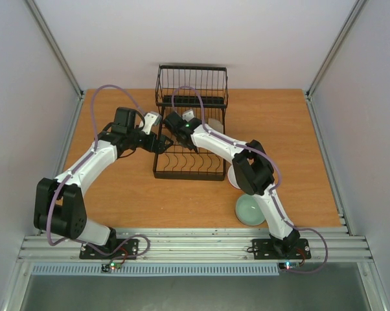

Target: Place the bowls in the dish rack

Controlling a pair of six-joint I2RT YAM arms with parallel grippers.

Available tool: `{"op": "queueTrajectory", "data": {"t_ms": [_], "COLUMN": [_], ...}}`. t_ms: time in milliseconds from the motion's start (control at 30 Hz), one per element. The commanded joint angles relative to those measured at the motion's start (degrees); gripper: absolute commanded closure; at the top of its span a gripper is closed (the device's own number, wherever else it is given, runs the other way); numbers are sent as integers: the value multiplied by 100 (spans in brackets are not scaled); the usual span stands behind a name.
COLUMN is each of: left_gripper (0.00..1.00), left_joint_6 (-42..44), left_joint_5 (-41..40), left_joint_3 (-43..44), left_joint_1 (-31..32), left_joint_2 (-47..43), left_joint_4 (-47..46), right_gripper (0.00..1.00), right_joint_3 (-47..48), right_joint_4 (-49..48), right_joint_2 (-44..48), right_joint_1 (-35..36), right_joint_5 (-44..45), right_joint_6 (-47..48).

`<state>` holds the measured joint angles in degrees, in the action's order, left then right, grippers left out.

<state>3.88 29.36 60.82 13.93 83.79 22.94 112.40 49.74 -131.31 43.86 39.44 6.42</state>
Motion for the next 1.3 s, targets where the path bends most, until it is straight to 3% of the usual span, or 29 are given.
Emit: {"op": "queueTrajectory", "data": {"t_ms": [0,100,333,900,1267], "left_gripper": [1,1,1,1,1], "left_joint_6": [16,16,25,38,51], "left_joint_5": [104,113,113,127,134], "left_joint_3": [42,50,53,60,53], "left_joint_1": [-13,-13,-9,-13,-13], "left_joint_2": [-18,7,11,-7,-51], "left_joint_4": [-145,-144,-130,-94,-96], "right_gripper": [48,36,22,21,21], "right_joint_3": [91,4,-225,-149,-385], "right_joint_4": [377,297,-41,41,171], "right_joint_2": [-30,48,339,381,660], "right_joint_1": [31,60,195,182,-71], "right_joint_5": [460,661,873,1820,1659], "right_joint_6": [-216,-161,76,146,-143]}}
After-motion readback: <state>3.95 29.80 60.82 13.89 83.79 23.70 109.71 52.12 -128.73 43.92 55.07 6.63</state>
